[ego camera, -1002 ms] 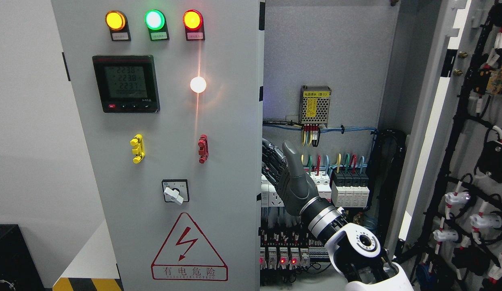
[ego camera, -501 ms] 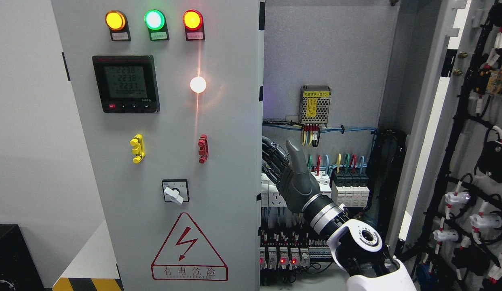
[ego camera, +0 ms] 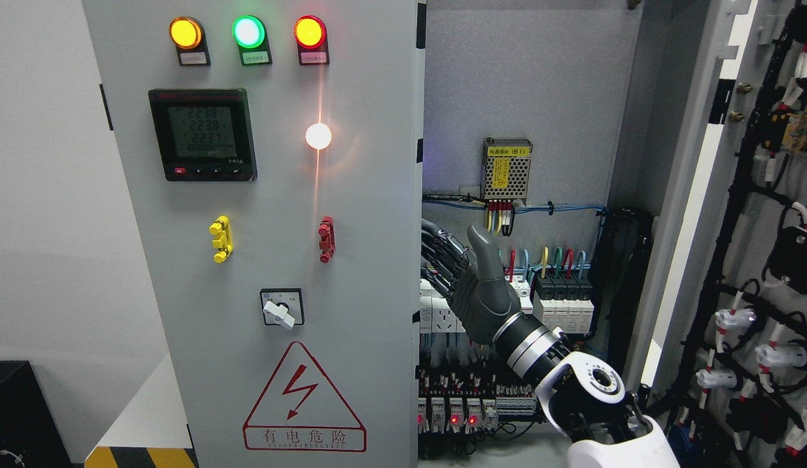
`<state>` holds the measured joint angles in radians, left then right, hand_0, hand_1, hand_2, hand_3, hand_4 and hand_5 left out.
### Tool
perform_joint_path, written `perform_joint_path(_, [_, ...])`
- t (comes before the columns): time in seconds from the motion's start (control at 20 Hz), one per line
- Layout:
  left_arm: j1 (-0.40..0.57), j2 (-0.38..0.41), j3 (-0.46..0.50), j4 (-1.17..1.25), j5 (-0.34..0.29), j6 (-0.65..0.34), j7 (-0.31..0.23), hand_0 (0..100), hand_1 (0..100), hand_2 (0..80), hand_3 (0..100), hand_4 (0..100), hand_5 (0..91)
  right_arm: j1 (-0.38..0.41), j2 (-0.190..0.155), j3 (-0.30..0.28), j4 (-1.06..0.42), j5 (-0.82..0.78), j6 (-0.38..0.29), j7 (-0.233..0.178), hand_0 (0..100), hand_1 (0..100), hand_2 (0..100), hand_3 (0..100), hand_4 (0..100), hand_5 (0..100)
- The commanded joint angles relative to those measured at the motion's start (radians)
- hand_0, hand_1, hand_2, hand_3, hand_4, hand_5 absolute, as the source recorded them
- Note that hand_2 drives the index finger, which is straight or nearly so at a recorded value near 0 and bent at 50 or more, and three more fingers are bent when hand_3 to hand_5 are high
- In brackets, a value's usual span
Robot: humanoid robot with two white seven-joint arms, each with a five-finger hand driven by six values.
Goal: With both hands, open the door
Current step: 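Hook the right hand's fingers behind the lit panel door's edge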
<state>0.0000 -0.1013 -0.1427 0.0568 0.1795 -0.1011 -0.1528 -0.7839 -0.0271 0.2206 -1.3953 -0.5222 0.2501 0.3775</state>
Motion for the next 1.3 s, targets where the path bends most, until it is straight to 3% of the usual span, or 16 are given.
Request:
perform_joint_path(0.0, [0.012,0.000,0.000,0.000,0.000,0.000,-0.001,0,0,0.0,0,0,0.0,-0.003,-0.011,-0.006,0.001,-0.005,0.002,0.011,0,0,0,0,0,0])
perform_joint_path(0.2, [0.012,0.000,0.000,0.000,0.000,0.000,-0.001,0,0,0.0,0,0,0.0,-0.001,-0.011,-0.006,0.004,-0.005,0.003,0.072,0,0,0,0,0,0])
perform_joint_path(0.45, [0.012,0.000,0.000,0.000,0.000,0.000,-0.001,0,0,0.0,0,0,0.0,-0.003,-0.011,-0.006,0.001,-0.007,0.023,0.077,0,0,0,0,0,0])
perform_joint_path(0.7, [0.012,0.000,0.000,0.000,0.000,0.000,-0.001,0,0,0.0,0,0,0.0,-0.003,-0.011,-0.007,0.001,-0.045,0.046,0.109,0,0,0,0,0,0])
perform_joint_path(1.25, [0.012,0.000,0.000,0.000,0.000,0.000,-0.001,0,0,0.0,0,0,0.0,-0.021,-0.011,-0.007,0.001,-0.084,0.063,0.116,0,0,0,0,0,0])
